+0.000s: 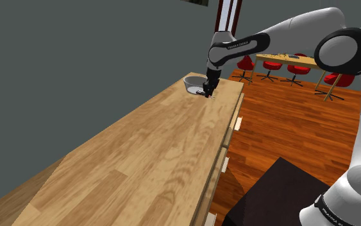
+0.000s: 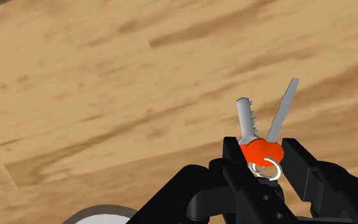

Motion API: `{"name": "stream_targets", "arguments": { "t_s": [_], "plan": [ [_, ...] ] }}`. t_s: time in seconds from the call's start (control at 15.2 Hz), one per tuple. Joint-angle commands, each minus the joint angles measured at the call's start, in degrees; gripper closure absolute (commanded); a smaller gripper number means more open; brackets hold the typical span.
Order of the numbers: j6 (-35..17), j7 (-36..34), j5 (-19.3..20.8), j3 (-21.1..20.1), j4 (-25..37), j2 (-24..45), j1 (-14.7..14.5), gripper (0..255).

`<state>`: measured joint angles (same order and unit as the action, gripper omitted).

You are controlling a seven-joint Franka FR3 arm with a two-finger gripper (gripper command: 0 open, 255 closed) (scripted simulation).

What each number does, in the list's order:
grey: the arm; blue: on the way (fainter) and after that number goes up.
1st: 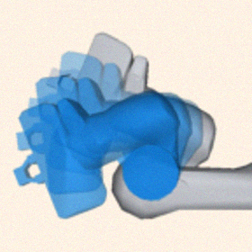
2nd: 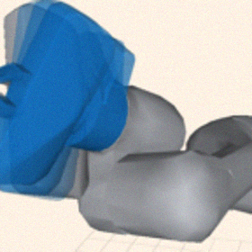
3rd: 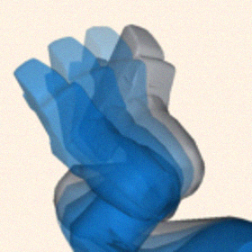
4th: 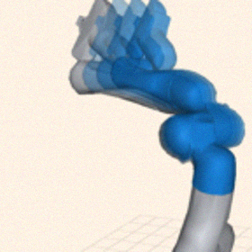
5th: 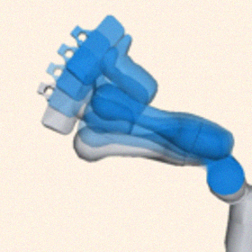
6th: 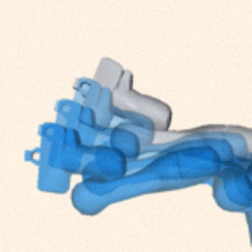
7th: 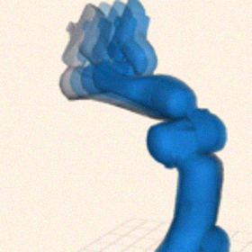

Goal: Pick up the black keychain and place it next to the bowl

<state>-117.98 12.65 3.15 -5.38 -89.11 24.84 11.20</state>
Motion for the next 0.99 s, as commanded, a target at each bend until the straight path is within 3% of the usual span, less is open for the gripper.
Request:
{"name": "stream_targets", "arguments": {
  "t_s": [0.0,0.59,0.92],
  "plan": [
    [-1.49,-0.16,0.08,0.01,-1.09,0.38,-0.07,255],
    [-7.08,-0.42,0.43,0.18,-4.24,2.83,-0.13,255],
    [-7.08,-0.42,0.43,0.18,-4.22,2.84,-0.13,255]
  ]
}}
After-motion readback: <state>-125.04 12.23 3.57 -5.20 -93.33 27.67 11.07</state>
